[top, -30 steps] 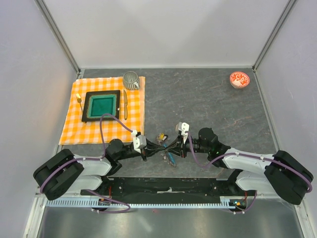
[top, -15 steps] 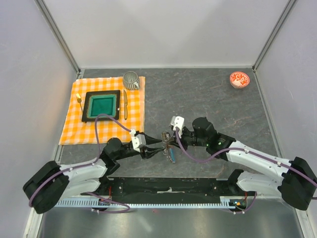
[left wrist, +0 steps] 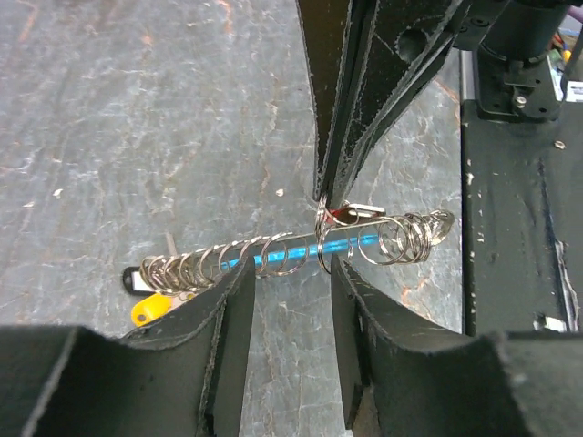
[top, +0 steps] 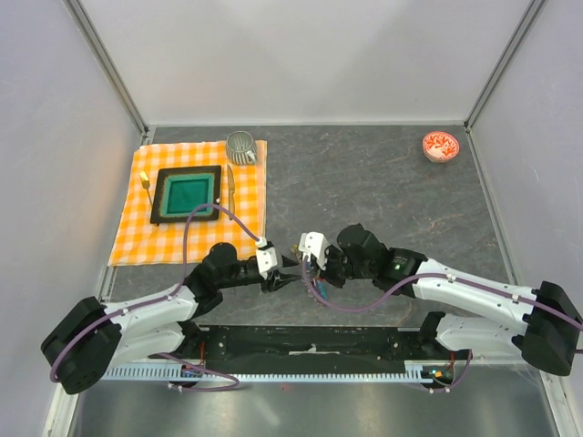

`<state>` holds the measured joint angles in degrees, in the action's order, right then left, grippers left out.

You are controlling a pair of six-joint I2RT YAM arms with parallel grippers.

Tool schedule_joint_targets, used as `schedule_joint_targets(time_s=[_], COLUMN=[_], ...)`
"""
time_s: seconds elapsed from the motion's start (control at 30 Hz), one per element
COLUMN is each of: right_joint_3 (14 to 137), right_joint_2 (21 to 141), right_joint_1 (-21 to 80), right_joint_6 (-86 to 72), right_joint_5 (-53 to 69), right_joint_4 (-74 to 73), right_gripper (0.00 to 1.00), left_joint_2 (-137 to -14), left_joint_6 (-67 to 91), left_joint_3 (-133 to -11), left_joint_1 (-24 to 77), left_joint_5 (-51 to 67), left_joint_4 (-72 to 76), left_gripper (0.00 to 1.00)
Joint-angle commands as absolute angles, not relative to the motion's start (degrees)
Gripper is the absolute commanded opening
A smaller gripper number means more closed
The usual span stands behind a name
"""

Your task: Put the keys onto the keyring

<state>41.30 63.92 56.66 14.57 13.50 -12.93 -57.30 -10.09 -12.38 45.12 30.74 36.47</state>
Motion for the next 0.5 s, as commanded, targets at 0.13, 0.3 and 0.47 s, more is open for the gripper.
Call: schedule_joint_targets(time_s=[0.13,0.3,0.47], right_joint_3=[43.86,43.94,43.86], right_joint_2=[66.0,66.27,66.18], right_joint_1=[58.88,59.06,59.15], right_joint_6=[16.96,17.23,17.31], right_joint_5=[11.43,11.6,11.95], right_joint_4=[-12.74,-12.66,-12.31], right_gripper=[0.0,0.0,0.0], left_joint_2=[-61.52,-61.35,-64.42], left_joint_6=[-12.4,-11.78,-11.25], left_joint_3=[-16.87,-16.7,-17.4], left_joint_1=[45.26,45.26,45.35], left_joint_5=[40.16,41.84,42.71], left_joint_4=[36.38,37.79,37.79], left_gripper=[0.39,0.38,0.38])
